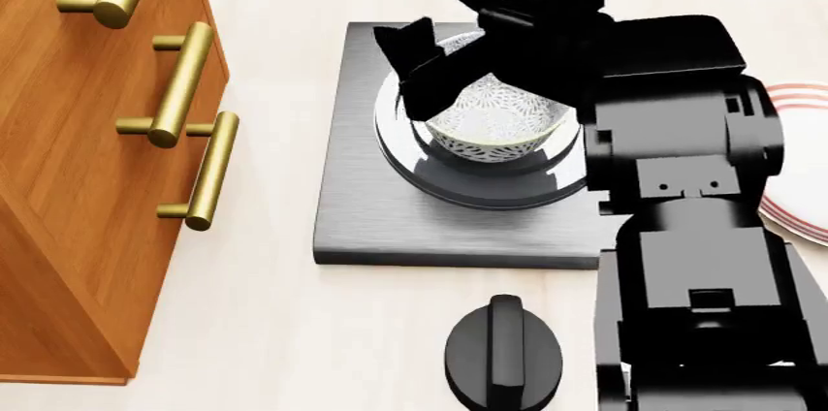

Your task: Put the bowl on the stove.

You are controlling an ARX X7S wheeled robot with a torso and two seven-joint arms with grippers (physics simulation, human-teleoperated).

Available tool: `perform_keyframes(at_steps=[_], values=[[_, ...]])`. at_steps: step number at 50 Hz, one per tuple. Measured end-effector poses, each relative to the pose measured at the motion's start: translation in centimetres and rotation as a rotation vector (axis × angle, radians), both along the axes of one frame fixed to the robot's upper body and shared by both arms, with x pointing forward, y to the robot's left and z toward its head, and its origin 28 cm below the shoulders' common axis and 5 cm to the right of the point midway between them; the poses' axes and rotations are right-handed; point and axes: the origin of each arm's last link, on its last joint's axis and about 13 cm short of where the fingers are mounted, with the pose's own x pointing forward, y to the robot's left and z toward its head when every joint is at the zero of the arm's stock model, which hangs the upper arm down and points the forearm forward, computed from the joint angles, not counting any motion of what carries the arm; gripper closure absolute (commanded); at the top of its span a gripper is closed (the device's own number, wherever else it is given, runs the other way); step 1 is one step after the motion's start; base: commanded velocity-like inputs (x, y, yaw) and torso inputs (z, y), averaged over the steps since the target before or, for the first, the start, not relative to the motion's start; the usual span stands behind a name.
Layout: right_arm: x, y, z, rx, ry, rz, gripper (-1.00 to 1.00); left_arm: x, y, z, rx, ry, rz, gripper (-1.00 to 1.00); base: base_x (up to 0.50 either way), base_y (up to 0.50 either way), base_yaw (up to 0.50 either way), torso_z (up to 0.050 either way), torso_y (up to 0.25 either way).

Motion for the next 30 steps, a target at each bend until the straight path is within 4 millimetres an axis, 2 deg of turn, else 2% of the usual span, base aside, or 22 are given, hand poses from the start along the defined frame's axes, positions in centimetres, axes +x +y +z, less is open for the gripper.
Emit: perform_keyframes(at_steps=[7,13,17,23,30], values=[[0.0,-1.1,0.4,0.081,-0.080,-0.050,-1.00,0.0,0.0,0.0,0.000,0.000,-0.002,-1.00,0.00,0.00,0.00,0.000,0.000],[-0.1,-2.9,0.4,0.136,-0.139,-0.126,-1.00,-0.1,-0.1,0.1,-0.002,-0.002,-0.004,-1.00,0.00,0.00,0.00,0.000,0.000],[-0.6,-4.2,-0.6,0.176,-0.137,-0.191,-1.00,-0.1,0.0,0.1,-0.003,-0.005,-0.003,-1.00,0.00,0.00,0.00,0.000,0.000],[-2.7,-6.2,-1.0,0.211,-0.200,-0.270,-1.00,-0.1,0.0,0.2,-0.004,-0.008,0.000,-1.00,0.00,0.00,0.00,0.000,0.000],[-6.8,-8.2,-1.3,0.240,-0.275,-0.328,-1.00,-0.2,0.1,0.3,-0.003,-0.012,0.002,-1.00,0.00,0.00,0.00,0.000,0.000]])
